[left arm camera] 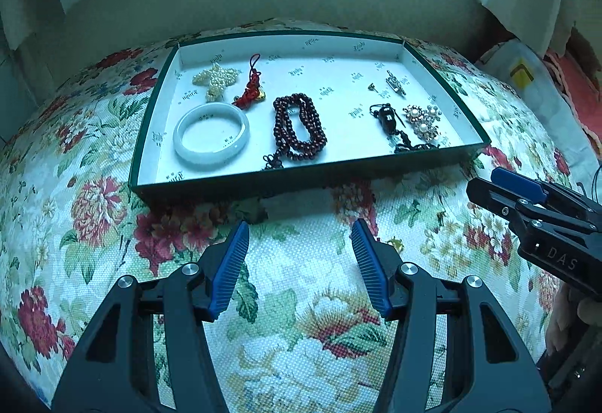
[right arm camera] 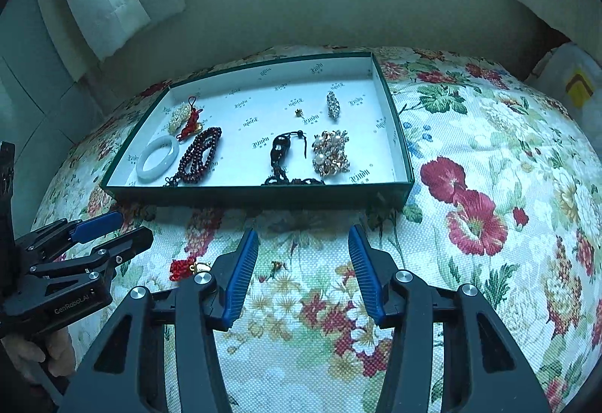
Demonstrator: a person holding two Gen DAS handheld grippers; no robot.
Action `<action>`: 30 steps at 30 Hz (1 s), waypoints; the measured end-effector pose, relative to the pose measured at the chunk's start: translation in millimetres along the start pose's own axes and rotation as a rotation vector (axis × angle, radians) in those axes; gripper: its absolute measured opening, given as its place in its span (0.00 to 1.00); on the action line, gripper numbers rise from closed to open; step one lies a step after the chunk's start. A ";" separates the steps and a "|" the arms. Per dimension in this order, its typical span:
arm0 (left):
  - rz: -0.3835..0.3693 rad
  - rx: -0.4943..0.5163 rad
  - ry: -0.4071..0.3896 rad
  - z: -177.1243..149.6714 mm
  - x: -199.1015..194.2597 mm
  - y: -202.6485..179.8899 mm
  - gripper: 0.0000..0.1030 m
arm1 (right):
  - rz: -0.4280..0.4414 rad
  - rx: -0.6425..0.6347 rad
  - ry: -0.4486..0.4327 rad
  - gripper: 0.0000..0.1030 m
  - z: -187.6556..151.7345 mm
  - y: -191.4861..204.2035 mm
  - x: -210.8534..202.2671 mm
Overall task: Organize jewelry
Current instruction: 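Withdraw both grippers from the box, then grasp the red knot tassel with gold bell with the left gripper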
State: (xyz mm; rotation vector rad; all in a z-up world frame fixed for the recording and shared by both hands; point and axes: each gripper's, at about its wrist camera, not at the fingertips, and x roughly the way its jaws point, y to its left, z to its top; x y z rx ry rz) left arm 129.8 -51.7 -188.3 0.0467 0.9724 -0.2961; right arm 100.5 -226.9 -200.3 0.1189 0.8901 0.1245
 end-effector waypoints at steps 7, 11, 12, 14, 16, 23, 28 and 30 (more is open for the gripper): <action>-0.012 0.006 0.020 -14.6 -5.3 -10.4 0.55 | 0.005 0.009 0.005 0.49 -6.2 -0.6 -5.4; -0.017 0.011 0.033 -19.0 -4.6 -15.8 0.54 | 0.008 0.012 0.000 0.49 -5.4 -1.4 -7.8; -0.018 0.013 0.037 -19.8 -3.8 -17.0 0.54 | 0.009 0.013 0.000 0.49 -5.2 -1.6 -8.1; -0.018 0.015 0.043 -20.9 -1.7 -18.8 0.54 | 0.010 0.014 -0.001 0.49 -5.5 -1.4 -8.1; -0.018 0.015 0.051 -21.2 1.4 -19.6 0.54 | 0.010 0.015 0.001 0.49 -5.5 -2.3 -7.5; -0.010 0.000 0.073 -20.7 13.2 -16.6 0.54 | 0.007 0.020 0.003 0.49 -5.9 -4.9 -5.5; -0.022 0.009 0.066 -17.8 14.7 -19.0 0.54 | 0.005 0.022 0.004 0.49 -6.4 -6.3 -3.8; -0.027 0.014 0.067 -16.8 16.6 -21.2 0.54 | 0.006 0.021 0.004 0.49 -6.4 -6.4 -3.6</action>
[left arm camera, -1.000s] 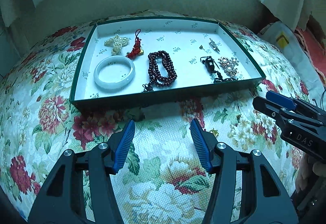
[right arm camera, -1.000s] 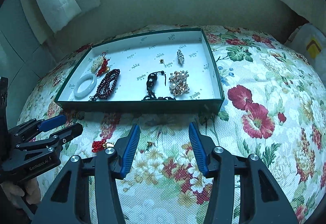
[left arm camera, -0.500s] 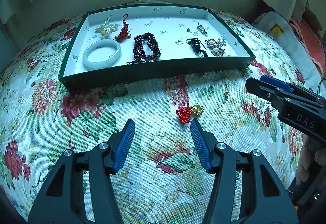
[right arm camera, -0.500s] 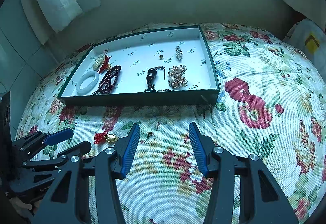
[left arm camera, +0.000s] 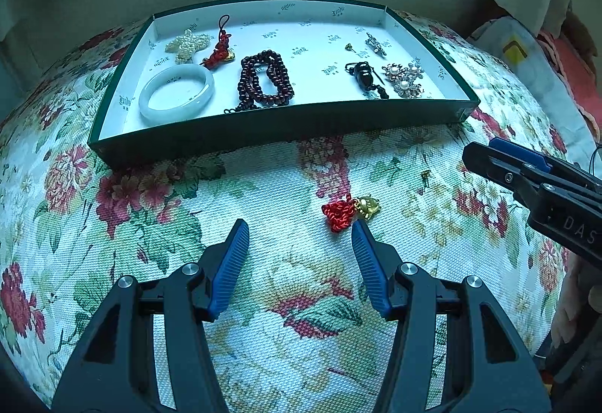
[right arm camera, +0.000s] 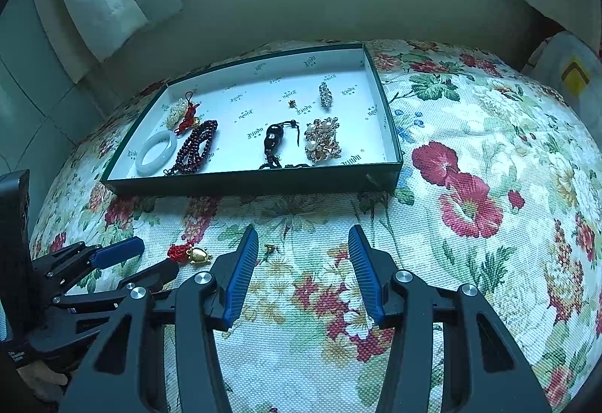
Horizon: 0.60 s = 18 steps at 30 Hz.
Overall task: Organize jewelry
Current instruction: 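Grasp the red knot tassel with gold bell with the left gripper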
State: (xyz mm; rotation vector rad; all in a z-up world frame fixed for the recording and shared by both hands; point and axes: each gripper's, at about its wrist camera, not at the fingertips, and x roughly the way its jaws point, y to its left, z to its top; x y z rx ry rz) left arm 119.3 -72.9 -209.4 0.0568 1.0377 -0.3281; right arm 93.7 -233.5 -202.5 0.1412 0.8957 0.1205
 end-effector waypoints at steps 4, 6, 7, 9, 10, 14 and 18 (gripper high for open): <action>-0.009 0.011 -0.006 2.5 2.4 -4.0 0.54 | 0.000 0.001 0.000 0.49 0.5 0.2 0.1; -0.017 0.018 -0.008 3.9 3.7 -6.6 0.53 | -0.001 0.002 0.000 0.49 0.7 -0.2 0.5; -0.021 0.023 -0.010 4.4 4.3 -8.0 0.50 | -0.002 0.003 0.000 0.49 0.8 -0.8 1.3; -0.025 0.033 -0.012 4.9 5.0 -10.0 0.46 | -0.003 0.005 0.000 0.49 0.8 -2.1 2.4; -0.028 0.036 -0.014 5.4 5.4 -10.7 0.42 | -0.003 0.006 0.000 0.49 0.8 -2.7 2.9; -0.042 0.042 -0.016 6.0 6.7 -11.5 0.30 | -0.002 0.008 0.001 0.49 0.2 -4.2 4.5; -0.067 0.047 -0.013 6.4 8.0 -13.0 0.15 | -0.001 0.009 0.001 0.49 0.0 -4.6 4.9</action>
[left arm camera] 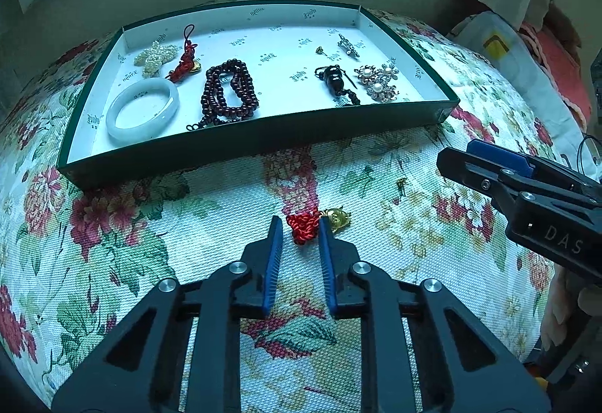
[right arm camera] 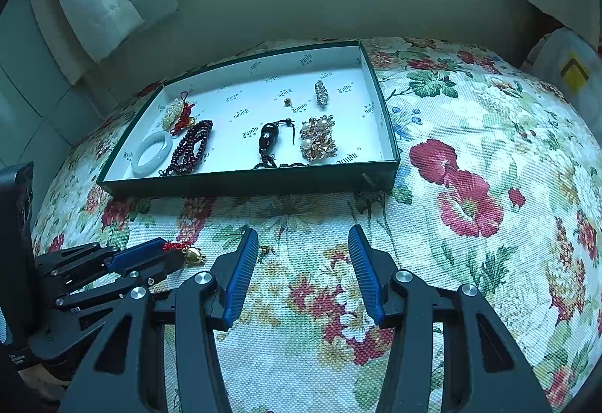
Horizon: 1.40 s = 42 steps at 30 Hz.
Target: Organize jewelry
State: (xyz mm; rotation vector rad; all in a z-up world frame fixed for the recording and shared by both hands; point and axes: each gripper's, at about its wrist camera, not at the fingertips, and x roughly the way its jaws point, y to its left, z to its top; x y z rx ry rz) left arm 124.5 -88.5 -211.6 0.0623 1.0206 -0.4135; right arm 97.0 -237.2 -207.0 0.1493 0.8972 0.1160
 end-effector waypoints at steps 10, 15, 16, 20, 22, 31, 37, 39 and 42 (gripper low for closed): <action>-0.010 -0.011 -0.017 -1.1 -2.4 3.0 0.10 | 0.001 -0.002 0.002 0.49 -0.8 0.0 0.8; -0.003 -0.024 -0.032 -0.3 -8.7 9.3 0.10 | 0.008 -0.008 0.002 0.49 -1.2 2.2 2.1; -0.001 -0.025 -0.036 0.0 -10.4 10.5 0.09 | 0.011 -0.010 0.003 0.49 -1.1 3.0 2.4; 0.007 -0.034 -0.050 1.0 -16.2 15.0 0.09 | 0.020 -0.019 0.011 0.47 -1.4 8.0 4.8; 0.011 -0.037 -0.053 0.9 -18.2 16.8 0.09 | 0.025 -0.022 0.020 0.43 -2.2 10.6 7.3; 0.028 -0.047 -0.058 -0.9 -21.7 23.9 0.09 | 0.036 -0.054 0.059 0.28 -4.8 24.7 22.3; 0.037 -0.055 -0.058 -1.3 -22.5 27.9 0.09 | 0.038 -0.072 0.076 0.24 -6.1 30.5 29.4; 0.039 -0.057 -0.058 -1.7 -22.6 29.1 0.09 | 0.038 -0.075 0.081 0.24 -6.9 31.5 31.5; 0.041 -0.060 -0.055 -2.1 -22.1 30.4 0.09 | 0.027 -0.085 0.078 0.22 -7.0 32.3 32.2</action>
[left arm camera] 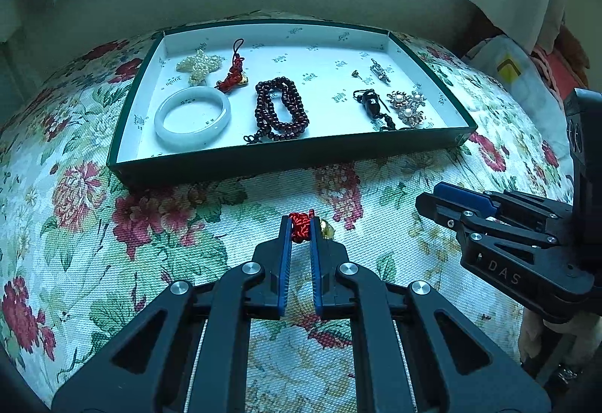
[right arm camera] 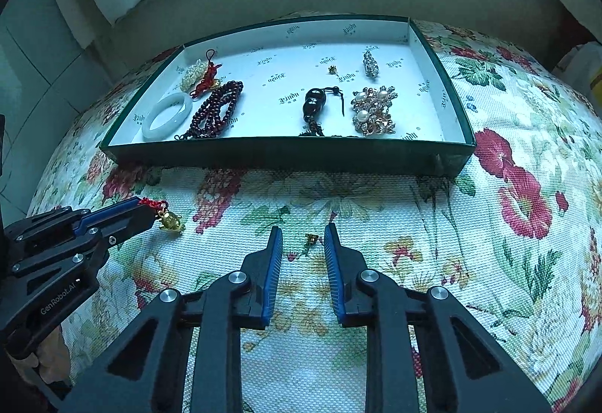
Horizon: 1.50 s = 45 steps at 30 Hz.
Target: Organize jewelry
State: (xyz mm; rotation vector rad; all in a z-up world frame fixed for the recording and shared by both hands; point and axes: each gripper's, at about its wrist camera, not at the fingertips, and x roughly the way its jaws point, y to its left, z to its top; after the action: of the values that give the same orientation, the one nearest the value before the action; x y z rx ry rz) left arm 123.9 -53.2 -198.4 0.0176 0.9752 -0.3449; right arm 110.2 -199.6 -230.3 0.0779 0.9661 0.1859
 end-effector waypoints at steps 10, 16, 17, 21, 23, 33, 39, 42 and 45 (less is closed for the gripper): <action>0.001 0.002 0.004 -0.5 1.5 1.4 0.09 | -0.026 -0.026 -0.003 0.13 0.8 1.9 1.6; 0.001 0.004 0.008 -1.4 3.2 1.7 0.09 | -0.023 -0.024 -0.003 0.07 1.0 -0.8 2.3; 0.001 0.003 0.007 -1.0 3.1 1.5 0.09 | -0.025 -0.027 -0.004 0.07 0.9 -0.7 2.5; 0.001 0.003 0.007 -0.8 3.0 1.2 0.09 | -0.021 -0.031 -0.003 0.07 0.6 -0.6 1.9; 0.000 0.005 0.004 -0.9 2.6 0.7 0.09 | -0.018 -0.032 -0.004 0.07 0.4 0.2 0.6; -0.005 0.019 -0.022 2.3 -13.0 -5.8 0.09 | -0.008 -0.039 -0.035 0.07 0.8 3.8 -17.9; 0.002 0.029 -0.049 6.4 -28.0 -11.0 0.09 | -0.002 -0.045 -0.065 0.07 1.5 6.5 -35.4; 0.006 0.029 -0.059 7.7 -35.1 -13.0 0.09 | 0.000 -0.047 -0.080 0.07 2.1 8.8 -44.4; 0.011 0.032 -0.074 10.2 -43.0 -15.3 0.09 | 0.003 -0.051 -0.097 0.07 2.8 10.8 -54.0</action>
State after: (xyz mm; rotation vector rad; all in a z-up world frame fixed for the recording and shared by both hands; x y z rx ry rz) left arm 105.6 -57.4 -155.6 0.0392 0.8961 -0.3494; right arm 81.3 -199.4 -183.4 0.0411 0.8641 0.2082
